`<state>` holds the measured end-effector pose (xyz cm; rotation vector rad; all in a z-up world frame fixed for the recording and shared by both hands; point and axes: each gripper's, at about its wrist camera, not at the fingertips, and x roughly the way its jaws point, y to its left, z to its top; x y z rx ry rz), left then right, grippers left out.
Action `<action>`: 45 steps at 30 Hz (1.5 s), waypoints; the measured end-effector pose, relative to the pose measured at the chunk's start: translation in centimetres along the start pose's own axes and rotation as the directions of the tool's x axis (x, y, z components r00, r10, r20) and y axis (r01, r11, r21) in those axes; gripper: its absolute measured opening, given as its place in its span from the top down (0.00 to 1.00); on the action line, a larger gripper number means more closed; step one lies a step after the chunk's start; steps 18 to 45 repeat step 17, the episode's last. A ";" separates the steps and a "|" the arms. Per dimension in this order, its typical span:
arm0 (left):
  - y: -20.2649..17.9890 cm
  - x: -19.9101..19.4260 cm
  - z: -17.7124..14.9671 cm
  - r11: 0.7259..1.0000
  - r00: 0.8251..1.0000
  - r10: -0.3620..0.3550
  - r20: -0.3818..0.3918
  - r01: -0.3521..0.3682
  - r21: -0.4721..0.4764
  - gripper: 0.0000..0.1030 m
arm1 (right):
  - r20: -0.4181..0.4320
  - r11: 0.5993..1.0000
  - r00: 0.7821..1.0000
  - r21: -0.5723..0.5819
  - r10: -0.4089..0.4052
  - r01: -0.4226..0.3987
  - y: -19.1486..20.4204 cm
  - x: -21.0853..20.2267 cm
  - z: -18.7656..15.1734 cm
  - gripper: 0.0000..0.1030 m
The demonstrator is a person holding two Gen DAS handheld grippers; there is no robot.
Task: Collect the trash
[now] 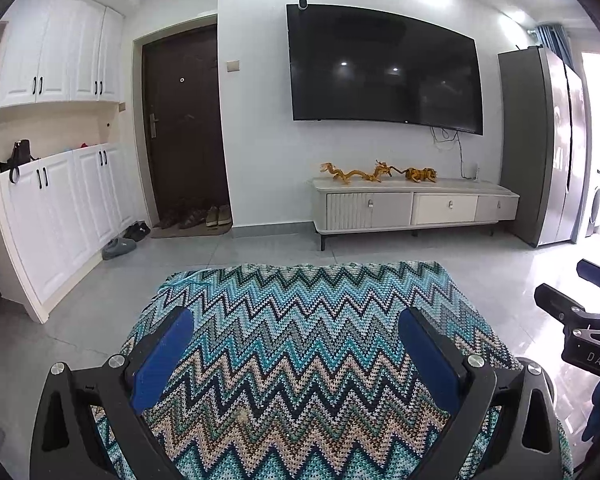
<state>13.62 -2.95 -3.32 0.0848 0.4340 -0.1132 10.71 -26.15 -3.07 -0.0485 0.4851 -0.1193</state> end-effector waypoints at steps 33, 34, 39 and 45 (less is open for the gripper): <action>0.2 0.1 0.0 1.000 1.000 -0.011 -0.011 0.011 -0.015 0.00 | 0.000 1.000 1.000 -0.005 -0.004 0.004 -0.1 -0.1 0.0 0.13; 0.2 0.1 0.0 1.000 1.000 -0.011 -0.011 0.011 -0.015 0.00 | 0.000 1.000 1.000 -0.005 -0.004 0.004 -0.1 -0.1 0.0 0.13; 0.2 0.1 0.0 1.000 1.000 -0.011 -0.011 0.011 -0.015 0.00 | 0.000 1.000 1.000 -0.005 -0.004 0.004 -0.1 -0.1 0.0 0.13; 0.2 0.1 0.0 1.000 1.000 -0.011 -0.011 0.011 -0.015 0.00 | 0.000 1.000 1.000 -0.005 -0.004 0.004 -0.1 -0.1 0.0 0.13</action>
